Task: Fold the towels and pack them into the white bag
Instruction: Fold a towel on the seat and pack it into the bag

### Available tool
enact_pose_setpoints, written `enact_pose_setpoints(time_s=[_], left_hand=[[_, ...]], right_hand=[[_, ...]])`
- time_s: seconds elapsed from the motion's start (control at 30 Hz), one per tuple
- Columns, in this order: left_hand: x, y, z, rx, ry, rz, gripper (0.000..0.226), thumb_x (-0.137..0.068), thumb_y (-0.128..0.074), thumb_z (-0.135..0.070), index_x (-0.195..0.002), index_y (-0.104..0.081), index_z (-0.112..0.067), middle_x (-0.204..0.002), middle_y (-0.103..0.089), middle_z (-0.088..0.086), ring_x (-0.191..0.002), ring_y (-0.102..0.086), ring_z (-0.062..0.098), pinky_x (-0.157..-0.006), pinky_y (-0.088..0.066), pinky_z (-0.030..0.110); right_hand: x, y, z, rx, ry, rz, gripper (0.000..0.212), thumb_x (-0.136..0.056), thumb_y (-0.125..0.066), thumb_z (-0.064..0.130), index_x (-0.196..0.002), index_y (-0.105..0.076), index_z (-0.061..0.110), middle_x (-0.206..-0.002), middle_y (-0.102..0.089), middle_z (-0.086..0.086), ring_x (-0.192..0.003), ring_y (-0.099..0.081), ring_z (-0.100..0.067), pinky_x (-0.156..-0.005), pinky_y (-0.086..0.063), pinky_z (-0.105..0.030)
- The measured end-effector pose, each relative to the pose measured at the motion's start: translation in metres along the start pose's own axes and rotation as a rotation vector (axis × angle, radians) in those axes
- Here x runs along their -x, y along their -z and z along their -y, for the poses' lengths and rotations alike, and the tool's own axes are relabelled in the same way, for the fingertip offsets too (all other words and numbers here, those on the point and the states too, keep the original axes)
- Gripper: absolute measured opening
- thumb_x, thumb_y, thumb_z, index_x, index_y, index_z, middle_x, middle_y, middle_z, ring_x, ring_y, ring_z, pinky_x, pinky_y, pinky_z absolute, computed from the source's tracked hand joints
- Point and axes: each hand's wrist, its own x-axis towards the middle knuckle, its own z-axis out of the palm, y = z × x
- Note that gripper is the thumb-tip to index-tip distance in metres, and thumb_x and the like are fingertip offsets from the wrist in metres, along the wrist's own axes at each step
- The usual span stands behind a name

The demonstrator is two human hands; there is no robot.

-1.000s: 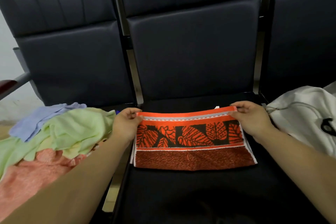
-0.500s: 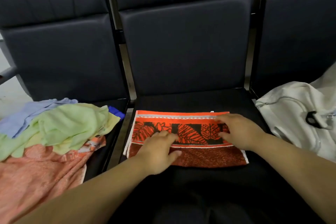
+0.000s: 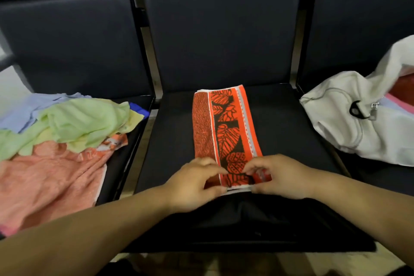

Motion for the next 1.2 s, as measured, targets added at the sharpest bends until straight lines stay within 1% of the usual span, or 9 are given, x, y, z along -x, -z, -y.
enact_pose_setpoints(time_s=[0.1, 0.3, 0.53, 0.7, 0.8, 0.87, 0.97, 1.07, 1.2], left_hand=[[0.028, -0.008, -0.005, -0.032, -0.075, 0.041, 0.047, -0.094, -0.055, -0.056, -0.137, -0.055, -0.037, -0.13, -0.056, -0.018, -0.121, -0.048, 0.004, -0.106, -0.039, 0.028], [0.063, -0.009, -0.004, 0.019, 0.053, -0.11, 0.037, -0.098, -0.061, -0.039, -0.135, -0.059, -0.034, -0.126, -0.061, -0.019, -0.115, -0.048, -0.002, -0.1, -0.036, 0.015], [0.086, -0.009, -0.021, 0.032, 0.034, -0.192, 0.033, -0.096, -0.069, -0.025, -0.128, -0.068, -0.034, -0.117, -0.062, -0.028, -0.105, -0.053, -0.006, -0.093, -0.036, 0.006], [0.088, 0.013, -0.032, 0.409, 0.124, -0.086, 0.03, -0.094, -0.071, -0.011, -0.117, -0.071, -0.03, -0.103, -0.076, -0.016, -0.099, -0.07, 0.0, -0.097, -0.052, 0.026], [0.087, 0.04, -0.036, 0.555, 0.11, -0.08, 0.026, -0.09, -0.074, -0.007, -0.11, -0.073, -0.023, -0.098, -0.078, 0.0, -0.095, -0.074, 0.016, -0.095, -0.056, 0.034], [0.084, 0.057, -0.038, 0.694, 0.092, -0.098, 0.022, -0.086, -0.076, -0.008, -0.105, -0.076, -0.019, -0.097, -0.077, 0.01, -0.093, -0.074, 0.024, -0.09, -0.059, 0.035], [0.073, 0.075, -0.041, 0.866, 0.114, -0.143, 0.021, -0.085, -0.072, -0.01, -0.106, -0.074, -0.012, -0.097, -0.076, 0.019, -0.085, -0.073, 0.023, -0.076, -0.059, 0.029], [0.053, 0.087, -0.033, 0.9, 0.174, -0.203, 0.017, -0.092, -0.067, -0.005, -0.108, -0.071, -0.008, -0.101, -0.076, 0.018, -0.088, -0.071, 0.023, -0.081, -0.059, 0.037], [0.022, 0.095, -0.01, 0.888, 0.225, -0.274, 0.014, -0.095, -0.066, -0.007, -0.106, -0.073, -0.011, -0.101, -0.076, 0.018, -0.09, -0.067, 0.025, -0.088, -0.054, 0.045]], right_hand=[[0.009, -0.01, 0.001, -0.036, -0.003, -0.028, 0.045, -0.08, -0.085, 0.034, -0.121, -0.067, 0.039, -0.11, -0.071, 0.021, -0.103, -0.064, 0.006, -0.094, -0.05, -0.018], [0.03, -0.026, 0.007, -0.027, -0.023, -0.127, 0.041, -0.081, -0.083, 0.042, -0.119, -0.068, 0.043, -0.104, -0.072, 0.024, -0.102, -0.065, 0.01, -0.098, -0.052, -0.023], [0.056, -0.035, 0.023, 0.006, -0.001, -0.149, 0.045, -0.079, -0.086, 0.035, -0.12, -0.069, 0.043, -0.099, -0.071, 0.026, -0.095, -0.066, 0.009, -0.09, -0.051, -0.015], [0.06, -0.021, 0.034, -0.056, 0.01, -0.099, 0.039, -0.082, -0.084, 0.028, -0.112, -0.069, 0.047, -0.092, -0.075, 0.018, -0.086, -0.069, 0.004, -0.084, -0.052, -0.017], [0.064, 0.005, 0.047, -0.319, -0.02, 0.002, 0.039, -0.078, -0.087, 0.014, -0.109, -0.074, 0.032, -0.089, -0.078, -0.002, -0.078, -0.07, -0.01, -0.079, -0.053, -0.024], [0.065, 0.02, 0.054, -0.465, -0.036, -0.017, 0.036, -0.076, -0.085, 0.007, -0.108, -0.076, 0.023, -0.09, -0.076, -0.014, -0.077, -0.069, -0.018, -0.075, -0.054, -0.03], [0.058, 0.038, 0.063, -0.632, -0.05, -0.105, 0.033, -0.081, -0.077, -0.001, -0.11, -0.072, 0.014, -0.09, -0.076, -0.019, -0.075, -0.071, -0.02, -0.067, -0.057, -0.024], [0.039, 0.051, 0.065, -0.796, -0.081, -0.185, 0.033, -0.082, -0.073, -0.005, -0.111, -0.069, 0.01, -0.083, -0.075, -0.016, -0.069, -0.072, -0.02, -0.058, -0.057, -0.028], [0.004, 0.063, 0.057, -0.842, -0.112, -0.22, 0.032, -0.084, -0.073, -0.002, -0.112, -0.07, 0.013, -0.094, -0.076, -0.017, -0.083, -0.074, -0.027, -0.075, -0.06, -0.039]])
